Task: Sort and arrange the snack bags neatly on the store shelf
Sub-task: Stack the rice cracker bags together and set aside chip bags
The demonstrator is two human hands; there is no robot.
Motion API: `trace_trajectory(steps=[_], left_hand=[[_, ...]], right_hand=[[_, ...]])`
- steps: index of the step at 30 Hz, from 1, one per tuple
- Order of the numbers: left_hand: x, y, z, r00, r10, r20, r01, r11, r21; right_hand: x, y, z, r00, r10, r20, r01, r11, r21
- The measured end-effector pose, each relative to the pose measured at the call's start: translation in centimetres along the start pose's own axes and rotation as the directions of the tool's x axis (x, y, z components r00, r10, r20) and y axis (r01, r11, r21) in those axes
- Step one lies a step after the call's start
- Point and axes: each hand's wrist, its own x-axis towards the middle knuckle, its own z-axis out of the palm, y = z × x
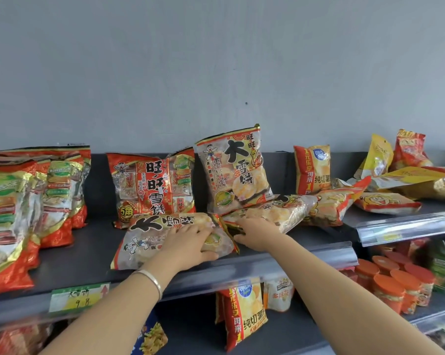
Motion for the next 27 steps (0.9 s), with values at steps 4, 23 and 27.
trace_trajectory(steps=[4,23,27], left_hand=[[0.0,-0.3,0.2,0.997,0.031,-0.065,-0.026,0.997,0.076],[-4.1,-3.7,-0.1,0.975,0.102,-0.196,-0.116,0.991,-0.062],[-3.3,-3.8,-0.3,0.995,0.059,-0.079,-0.064,0.996,-0.063]], right_hand=[[0.0,-0.9,0.2,0.995,0.073,-0.064,-0.069,0.996,0.065],[1.6,-7.3,1.3,0.936,0.261,0.237,-0.309,0.279,0.909],[0.6,-6.1,0.1,0.975,0.214,0.062,-0.187,0.637,0.748]])
